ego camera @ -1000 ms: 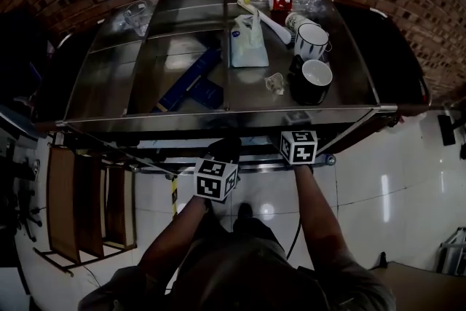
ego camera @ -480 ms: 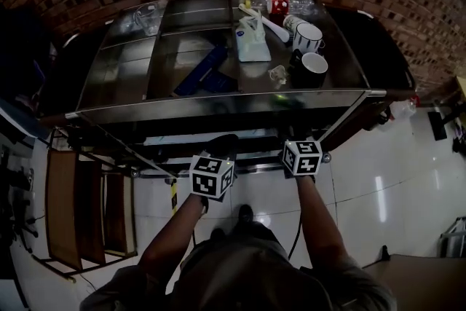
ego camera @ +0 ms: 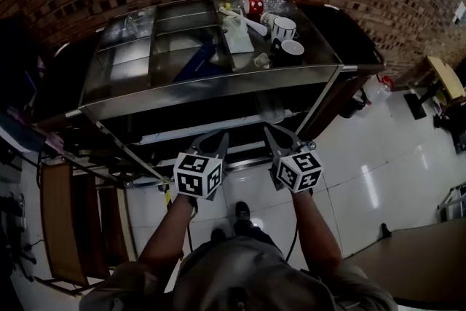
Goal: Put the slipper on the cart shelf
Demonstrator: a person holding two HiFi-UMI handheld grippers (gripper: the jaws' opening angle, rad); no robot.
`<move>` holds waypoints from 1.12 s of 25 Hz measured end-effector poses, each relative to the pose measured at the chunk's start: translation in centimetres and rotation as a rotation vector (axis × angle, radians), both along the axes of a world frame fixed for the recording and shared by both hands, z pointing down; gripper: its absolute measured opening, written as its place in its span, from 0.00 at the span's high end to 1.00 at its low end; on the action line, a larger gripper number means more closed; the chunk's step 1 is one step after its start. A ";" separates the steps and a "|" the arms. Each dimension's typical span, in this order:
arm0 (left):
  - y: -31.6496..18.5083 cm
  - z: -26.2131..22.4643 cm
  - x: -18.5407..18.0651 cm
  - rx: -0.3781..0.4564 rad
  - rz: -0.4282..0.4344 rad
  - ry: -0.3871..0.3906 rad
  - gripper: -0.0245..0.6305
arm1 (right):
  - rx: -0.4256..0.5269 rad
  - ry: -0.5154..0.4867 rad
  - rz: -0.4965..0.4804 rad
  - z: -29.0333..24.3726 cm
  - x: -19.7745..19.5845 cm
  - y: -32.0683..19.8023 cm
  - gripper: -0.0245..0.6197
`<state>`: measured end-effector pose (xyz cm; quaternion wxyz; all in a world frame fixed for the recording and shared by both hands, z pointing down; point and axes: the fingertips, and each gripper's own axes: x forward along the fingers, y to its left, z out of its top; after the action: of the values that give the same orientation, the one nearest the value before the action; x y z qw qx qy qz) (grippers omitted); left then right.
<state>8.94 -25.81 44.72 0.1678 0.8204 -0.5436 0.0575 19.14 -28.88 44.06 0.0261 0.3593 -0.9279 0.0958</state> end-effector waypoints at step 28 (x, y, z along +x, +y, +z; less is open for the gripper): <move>5.8 -2.9 -0.2 0.063 0.043 -0.010 0.95 | 0.047 -0.072 -0.101 -4.9 -4.4 8.6 0.96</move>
<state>8.75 -20.03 41.82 0.1377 0.8365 -0.5282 0.0480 14.76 -20.28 39.13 -0.0112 0.3087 -0.9473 0.0854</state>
